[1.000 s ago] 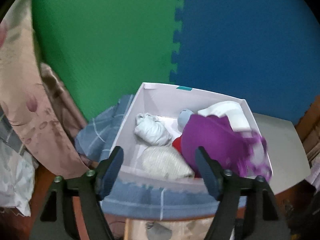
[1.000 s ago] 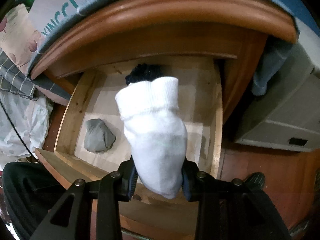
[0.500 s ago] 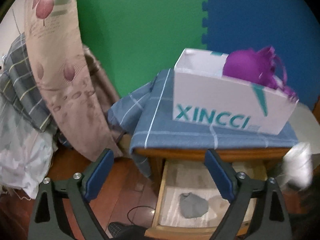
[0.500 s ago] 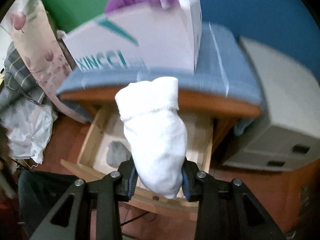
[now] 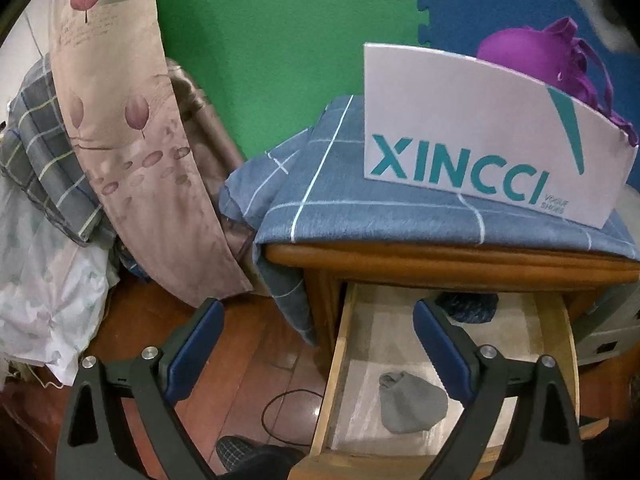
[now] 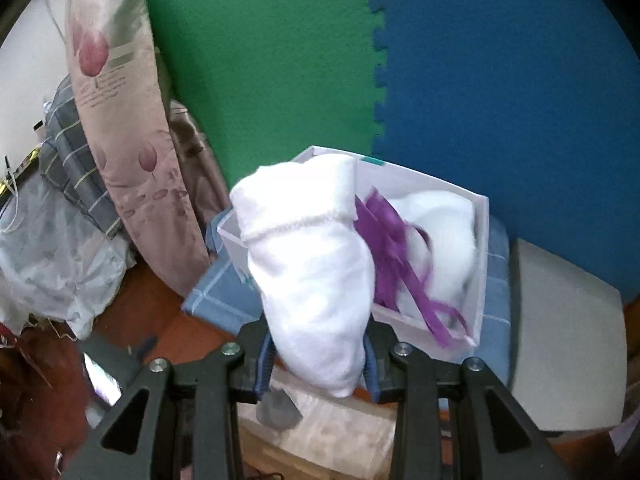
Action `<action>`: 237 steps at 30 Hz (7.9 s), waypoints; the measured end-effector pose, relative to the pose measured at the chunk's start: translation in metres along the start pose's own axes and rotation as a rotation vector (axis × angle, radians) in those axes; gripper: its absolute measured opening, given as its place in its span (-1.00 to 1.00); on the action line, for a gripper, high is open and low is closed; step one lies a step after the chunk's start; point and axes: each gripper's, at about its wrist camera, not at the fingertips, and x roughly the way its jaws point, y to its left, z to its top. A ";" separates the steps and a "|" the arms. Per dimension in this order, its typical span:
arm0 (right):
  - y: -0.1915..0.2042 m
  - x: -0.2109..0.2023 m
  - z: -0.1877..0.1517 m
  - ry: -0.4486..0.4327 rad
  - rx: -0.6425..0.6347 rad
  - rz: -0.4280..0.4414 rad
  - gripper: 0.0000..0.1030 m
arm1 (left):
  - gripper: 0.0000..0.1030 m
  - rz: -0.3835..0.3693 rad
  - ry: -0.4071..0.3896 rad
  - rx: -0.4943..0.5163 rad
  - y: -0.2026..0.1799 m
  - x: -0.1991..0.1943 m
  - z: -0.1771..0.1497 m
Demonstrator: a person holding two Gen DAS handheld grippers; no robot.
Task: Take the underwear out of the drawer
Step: 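Carry the white sock into the white box and open the right tool, then lower the right tool into the drawer toward the dark navy sock, then grasp the dark navy patterned sock with the right tool, then lower the left tool to grasp the grey sock while the right holds the navy sock, then lift the grey sock with the left tool and lower it into the white box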
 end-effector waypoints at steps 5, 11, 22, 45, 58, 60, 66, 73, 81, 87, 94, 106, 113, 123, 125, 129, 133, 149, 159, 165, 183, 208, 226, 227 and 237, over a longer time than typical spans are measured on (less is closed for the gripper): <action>0.023 0.039 0.036 0.022 -0.067 -0.047 -0.31 | 0.85 -0.039 0.029 -0.048 0.011 0.008 -0.002; 0.034 0.093 0.062 0.086 -0.096 -0.110 -0.31 | 0.85 -0.041 0.071 -0.031 0.010 0.019 -0.008; 0.017 0.152 0.067 0.180 -0.066 -0.174 -0.23 | 0.85 -0.042 0.107 -0.075 0.016 0.028 -0.008; 0.025 0.014 -0.046 -0.050 -0.278 -0.169 0.12 | 0.85 -0.034 0.139 -0.081 0.019 0.038 -0.011; 0.017 0.130 -0.222 0.126 -0.591 -0.236 0.08 | 0.85 -0.016 0.164 -0.139 0.030 0.043 -0.012; 0.019 0.155 -0.228 0.144 -0.658 -0.249 0.08 | 0.85 -0.016 0.171 -0.136 0.029 0.045 -0.012; 0.028 0.215 -0.237 0.145 -0.851 -0.260 -0.01 | 0.85 -0.009 0.181 -0.105 0.023 0.048 -0.014; 0.040 0.251 -0.253 0.132 -1.001 -0.249 -0.01 | 0.85 -0.012 0.190 -0.088 0.019 0.051 -0.014; 0.040 0.272 -0.257 0.070 -1.009 -0.276 -0.10 | 0.85 -0.025 0.205 -0.060 0.012 0.054 -0.015; 0.037 0.294 -0.257 0.061 -0.981 -0.343 -0.11 | 0.85 -0.030 0.198 -0.044 0.008 0.052 -0.017; 0.023 0.328 -0.253 0.050 -0.925 -0.442 -0.11 | 0.85 -0.032 0.216 -0.035 0.007 0.057 -0.019; 0.022 0.324 -0.252 0.124 -0.912 -0.321 -0.64 | 0.85 -0.034 0.241 0.006 -0.003 0.066 -0.027; 0.019 0.302 -0.254 0.293 -0.944 -0.185 -0.67 | 0.85 -0.040 0.242 0.023 -0.008 0.068 -0.029; 0.009 0.235 -0.252 0.408 -0.760 -0.056 -0.69 | 0.85 -0.126 0.256 0.099 -0.027 0.068 -0.036; 0.005 0.216 -0.247 0.404 -0.656 -0.015 -0.69 | 0.85 -0.168 0.278 0.096 -0.031 0.071 -0.038; -0.016 0.185 -0.239 0.364 -0.430 0.061 -0.69 | 0.85 -0.230 0.305 0.072 -0.036 0.075 -0.039; -0.036 0.159 -0.242 0.274 -0.228 0.096 -0.69 | 0.86 -0.302 0.348 0.013 -0.036 0.079 -0.040; -0.079 0.144 -0.256 0.133 0.062 0.228 -0.68 | 0.98 -0.336 0.777 -0.137 -0.074 0.132 -0.080; -0.086 0.130 -0.255 0.089 0.079 0.252 -0.68 | 0.99 -0.271 0.881 -0.139 -0.096 0.165 -0.084; -0.091 0.127 -0.254 0.084 0.091 0.246 -0.68 | 0.95 -0.207 0.968 -0.130 -0.099 0.189 -0.096; -0.089 0.119 -0.250 0.061 0.073 0.227 -0.68 | -0.11 -0.174 1.010 -0.097 -0.099 0.196 -0.097; -0.093 0.124 -0.247 0.061 0.103 0.170 -0.68 | -0.35 -0.362 0.561 0.059 -0.062 -0.002 -0.036; -0.095 0.115 -0.250 0.031 0.120 0.163 -0.68 | -0.34 -0.358 -0.014 0.096 -0.027 -0.187 0.162; -0.096 0.114 -0.252 0.028 0.121 0.160 -0.68 | -0.34 -0.349 -0.026 0.095 -0.029 -0.186 0.171; -0.098 0.112 -0.250 0.021 0.127 0.162 -0.68 | -0.33 -0.218 0.065 0.009 -0.052 -0.073 0.233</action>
